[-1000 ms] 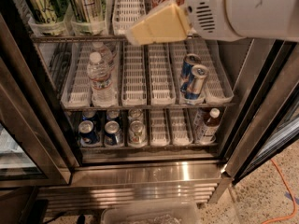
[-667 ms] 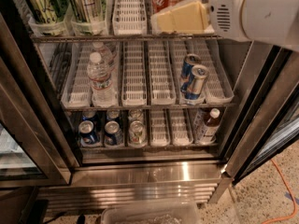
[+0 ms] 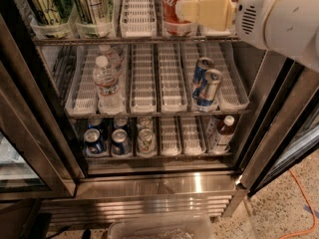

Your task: Pick coke can from top shelf of fridge

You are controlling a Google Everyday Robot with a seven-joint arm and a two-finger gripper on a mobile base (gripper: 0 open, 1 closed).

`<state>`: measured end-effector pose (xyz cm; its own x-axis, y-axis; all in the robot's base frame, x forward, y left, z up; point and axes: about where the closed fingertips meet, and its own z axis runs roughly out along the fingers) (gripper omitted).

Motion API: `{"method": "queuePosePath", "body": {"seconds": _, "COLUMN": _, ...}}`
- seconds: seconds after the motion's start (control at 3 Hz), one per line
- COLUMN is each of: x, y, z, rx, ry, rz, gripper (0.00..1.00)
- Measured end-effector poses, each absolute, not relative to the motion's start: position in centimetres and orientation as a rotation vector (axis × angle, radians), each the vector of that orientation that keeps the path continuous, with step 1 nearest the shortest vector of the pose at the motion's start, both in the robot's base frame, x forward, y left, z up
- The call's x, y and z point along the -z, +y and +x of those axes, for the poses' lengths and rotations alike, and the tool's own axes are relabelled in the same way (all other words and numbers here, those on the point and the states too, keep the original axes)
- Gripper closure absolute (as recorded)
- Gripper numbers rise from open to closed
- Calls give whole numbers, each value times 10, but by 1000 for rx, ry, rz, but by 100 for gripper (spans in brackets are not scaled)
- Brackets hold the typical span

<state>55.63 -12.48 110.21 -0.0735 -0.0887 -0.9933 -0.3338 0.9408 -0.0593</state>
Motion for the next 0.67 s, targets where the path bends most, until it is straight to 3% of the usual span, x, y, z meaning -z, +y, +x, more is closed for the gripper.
{"method": "queuePosePath", "body": {"seconds": 0.67, "x": -1102, "y": -125, "z": 556, "rx": -293, "ry": 1616, "rz": -186, "gripper": 0}}
